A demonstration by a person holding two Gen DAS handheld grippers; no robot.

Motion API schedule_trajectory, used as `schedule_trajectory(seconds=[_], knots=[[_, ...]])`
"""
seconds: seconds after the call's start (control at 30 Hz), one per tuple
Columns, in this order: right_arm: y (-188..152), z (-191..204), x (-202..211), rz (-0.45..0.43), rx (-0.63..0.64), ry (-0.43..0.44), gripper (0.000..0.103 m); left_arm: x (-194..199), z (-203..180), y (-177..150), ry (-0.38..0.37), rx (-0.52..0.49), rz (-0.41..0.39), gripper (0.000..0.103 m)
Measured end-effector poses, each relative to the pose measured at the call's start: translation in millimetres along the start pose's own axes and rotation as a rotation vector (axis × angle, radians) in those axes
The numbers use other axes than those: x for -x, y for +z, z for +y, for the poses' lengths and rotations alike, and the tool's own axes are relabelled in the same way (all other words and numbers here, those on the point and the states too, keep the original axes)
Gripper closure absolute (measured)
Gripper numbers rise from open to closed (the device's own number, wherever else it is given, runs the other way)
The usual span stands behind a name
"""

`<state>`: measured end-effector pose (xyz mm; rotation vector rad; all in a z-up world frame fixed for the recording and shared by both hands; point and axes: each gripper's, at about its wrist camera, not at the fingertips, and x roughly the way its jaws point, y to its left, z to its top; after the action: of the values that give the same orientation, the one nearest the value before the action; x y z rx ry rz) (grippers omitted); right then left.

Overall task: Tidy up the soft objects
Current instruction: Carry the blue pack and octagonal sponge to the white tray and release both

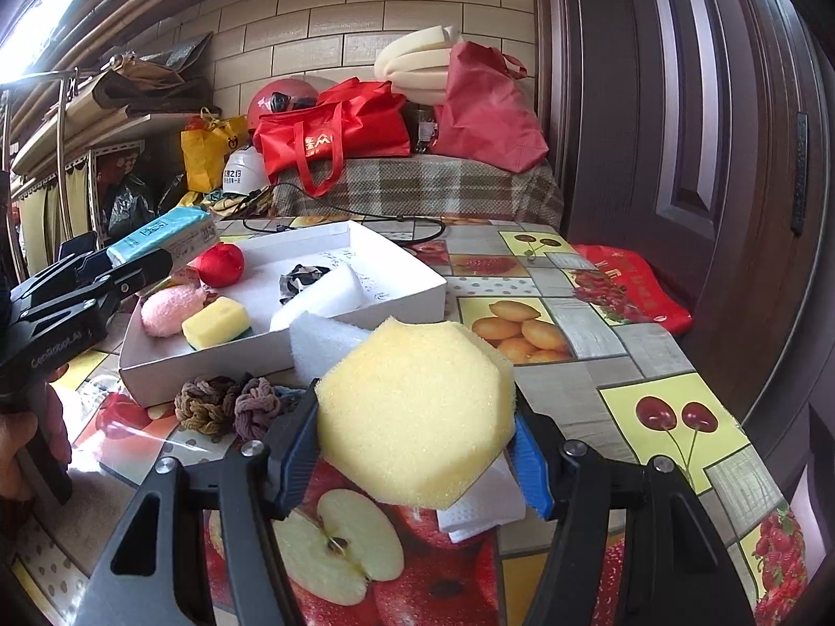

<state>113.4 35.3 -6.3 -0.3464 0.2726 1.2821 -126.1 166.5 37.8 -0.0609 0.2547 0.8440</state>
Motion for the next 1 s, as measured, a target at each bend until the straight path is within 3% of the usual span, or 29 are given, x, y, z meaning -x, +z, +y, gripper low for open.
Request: schedule_trajectory(seconds=[0.4,0.7,1.0], knots=[[20.8,66.2,-37.5,-0.028,0.167,0.064,0.037,-39.5,55.1,1.2,0.142,0.065,0.051,0.052],[47.2,91.2,-84.3,-0.029,0.034,0.142,0.037,-64.1,64.1,7.2,0.162,0.057,0.061,0.052],[66.0,100.7,-120.0,-0.034,-0.014,0.124,0.037,-78.1,72.1,12.0,0.184,0.094,0.059,0.052]])
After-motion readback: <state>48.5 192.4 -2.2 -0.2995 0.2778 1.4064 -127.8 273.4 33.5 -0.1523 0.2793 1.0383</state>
